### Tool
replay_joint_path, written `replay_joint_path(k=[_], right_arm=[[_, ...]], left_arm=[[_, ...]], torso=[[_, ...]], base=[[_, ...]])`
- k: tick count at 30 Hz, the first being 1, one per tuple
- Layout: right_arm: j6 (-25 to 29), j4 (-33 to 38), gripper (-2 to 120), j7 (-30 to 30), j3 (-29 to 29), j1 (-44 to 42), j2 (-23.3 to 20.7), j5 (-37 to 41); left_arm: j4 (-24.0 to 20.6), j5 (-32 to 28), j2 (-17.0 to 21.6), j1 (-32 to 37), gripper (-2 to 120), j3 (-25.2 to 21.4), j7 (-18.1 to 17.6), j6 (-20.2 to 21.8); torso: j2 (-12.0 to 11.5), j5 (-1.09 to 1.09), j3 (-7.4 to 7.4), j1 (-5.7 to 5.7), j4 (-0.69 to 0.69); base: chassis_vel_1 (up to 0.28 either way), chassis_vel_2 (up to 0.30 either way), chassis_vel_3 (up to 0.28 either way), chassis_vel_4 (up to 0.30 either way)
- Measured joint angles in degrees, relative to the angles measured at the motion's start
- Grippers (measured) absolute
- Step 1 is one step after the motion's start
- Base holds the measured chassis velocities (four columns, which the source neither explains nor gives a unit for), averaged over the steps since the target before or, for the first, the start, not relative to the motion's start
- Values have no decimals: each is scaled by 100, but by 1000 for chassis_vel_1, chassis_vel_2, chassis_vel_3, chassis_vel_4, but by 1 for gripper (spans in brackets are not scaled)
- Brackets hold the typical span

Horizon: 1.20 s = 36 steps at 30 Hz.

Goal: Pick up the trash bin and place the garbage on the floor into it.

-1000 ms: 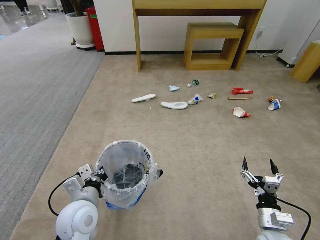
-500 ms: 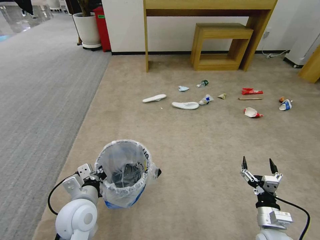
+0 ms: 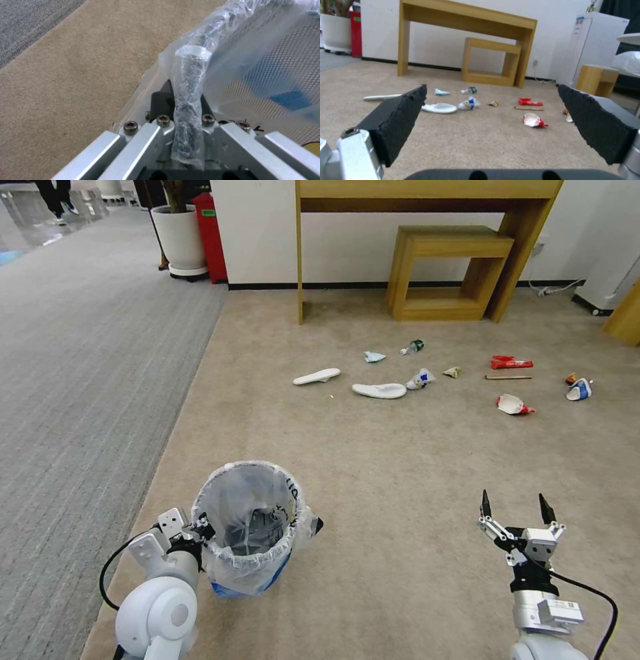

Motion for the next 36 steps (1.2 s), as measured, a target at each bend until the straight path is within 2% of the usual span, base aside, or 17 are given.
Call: replay_joint_path(k=[8,15,25,28,29,34,36], right_arm=[[-23,-5,100,-18,19,6,-11,-24],[-34,-4,100,-19,27,3,-24,-25],[-36,-1,100,-23,15,2,-20,-26],[-36,-1,99,-24,14,1,-19,-26],[-36,-2,98,-24,16,0,-19,-30],[-35,-14,98,-25,16,4,-8,-34],[-33,-19,98,-28,14,9,-7,-35]], left_arm=[[16,102,-34,27,1,11,60,-49],[15,126,-51,30,1,21,68,-51],[4,129,-53,33,1,19,70,-57],[1,133,-54,36,1,17,71,-61],[1,135,-54,36,1,18,71,-65],[8,143,-56,37,1,22,75,-73],[10,142,-56,36,1,24,76,-73]], torso=[[0,0,0,0,0],[0,0,-1,-1,0],[0,-2,0,0,0],[0,3,0,-1,1],[0,-2,1,0,0],[0,-2,0,0,0],[0,2,0,0,1]], base=[[0,0,0,0],[-119,120,124,-118],[-234,244,246,-233],[-255,247,257,-242],[-247,257,258,-240],[-243,237,252,-237],[-230,266,224,-252]])
